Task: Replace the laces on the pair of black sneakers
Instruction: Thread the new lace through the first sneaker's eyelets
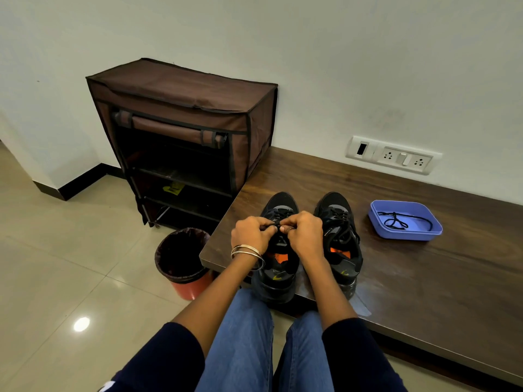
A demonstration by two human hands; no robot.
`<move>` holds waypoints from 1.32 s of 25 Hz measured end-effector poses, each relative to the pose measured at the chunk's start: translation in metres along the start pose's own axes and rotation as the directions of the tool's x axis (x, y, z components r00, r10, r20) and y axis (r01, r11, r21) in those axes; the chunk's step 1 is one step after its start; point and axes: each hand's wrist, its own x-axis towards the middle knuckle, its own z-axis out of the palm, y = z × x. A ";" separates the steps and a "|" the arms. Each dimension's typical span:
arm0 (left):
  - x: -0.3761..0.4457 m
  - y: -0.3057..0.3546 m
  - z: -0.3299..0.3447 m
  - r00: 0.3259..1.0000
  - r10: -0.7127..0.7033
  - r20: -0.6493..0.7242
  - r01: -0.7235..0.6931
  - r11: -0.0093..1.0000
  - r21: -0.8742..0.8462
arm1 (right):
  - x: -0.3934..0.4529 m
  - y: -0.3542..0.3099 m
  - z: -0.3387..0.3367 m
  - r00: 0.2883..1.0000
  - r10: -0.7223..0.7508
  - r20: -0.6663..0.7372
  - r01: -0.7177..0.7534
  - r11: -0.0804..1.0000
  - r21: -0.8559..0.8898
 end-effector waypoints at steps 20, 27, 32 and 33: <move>0.004 -0.010 -0.007 0.990 -0.006 0.141 0.029 0.987 -0.161 | -0.005 -0.018 0.028 0.930 0.337 -0.146 -0.309 0.933 0.184; -0.001 -0.011 -0.007 0.994 -0.002 0.107 0.021 0.984 -0.176 | -0.005 -0.003 0.034 0.978 0.160 -0.132 -0.143 0.981 0.134; -0.002 -0.011 -0.008 0.997 -0.012 0.074 0.026 0.982 -0.188 | -0.005 -0.007 0.038 0.975 0.171 -0.142 -0.169 0.985 0.025; -0.002 -0.011 -0.008 0.997 -0.005 0.079 0.019 0.985 -0.173 | -0.004 -0.008 0.039 0.976 0.165 -0.141 -0.168 0.986 -0.010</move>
